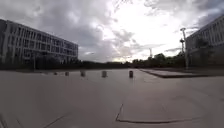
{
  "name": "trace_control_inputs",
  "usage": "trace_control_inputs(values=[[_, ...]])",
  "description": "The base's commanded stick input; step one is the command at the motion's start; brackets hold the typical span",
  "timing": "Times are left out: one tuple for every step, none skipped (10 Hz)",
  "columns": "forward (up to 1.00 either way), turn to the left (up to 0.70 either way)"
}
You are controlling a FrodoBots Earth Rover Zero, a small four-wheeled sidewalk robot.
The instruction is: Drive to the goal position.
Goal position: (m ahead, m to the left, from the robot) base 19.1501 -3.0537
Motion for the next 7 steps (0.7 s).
trace_control_inputs(values=[[0.7,0.35],[0.7,0.35],[0.7,0.22],[0.7,0.0],[0.7,0.0],[0.7,0.0],[0.7,0.0]])
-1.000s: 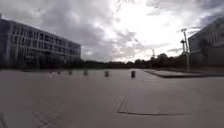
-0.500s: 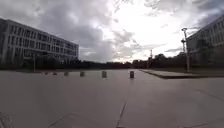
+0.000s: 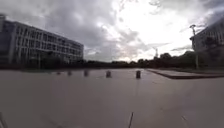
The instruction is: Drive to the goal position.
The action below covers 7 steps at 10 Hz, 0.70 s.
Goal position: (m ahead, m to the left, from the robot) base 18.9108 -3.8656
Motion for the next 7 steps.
trace_control_inputs(values=[[0.7,0.0],[0.7,0.0],[0.7,0.0],[0.7,-0.24],[0.7,-0.35],[0.7,-0.35],[0.7,-0.35]])
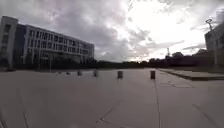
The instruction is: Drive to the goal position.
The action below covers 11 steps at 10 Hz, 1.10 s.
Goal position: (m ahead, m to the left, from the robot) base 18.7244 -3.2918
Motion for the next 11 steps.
trace_control_inputs(values=[[0.7,-0.35],[0.7,-0.26],[0.7,0.0],[0.7,0.0],[0.7,0.0],[0.7,0.0],[0.7,0.0],[0.7,0.0],[0.7,0.0],[0.7,0.0],[0.7,0.0]])
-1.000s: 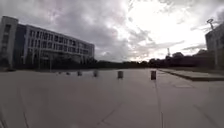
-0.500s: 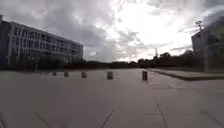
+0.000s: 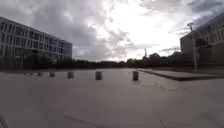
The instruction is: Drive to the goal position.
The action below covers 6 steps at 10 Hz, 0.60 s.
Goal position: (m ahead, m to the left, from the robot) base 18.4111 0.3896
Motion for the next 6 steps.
trace_control_inputs(values=[[0.7,0.0],[0.7,0.0],[0.7,0.0],[0.7,0.0],[0.7,0.0],[0.7,0.0]])
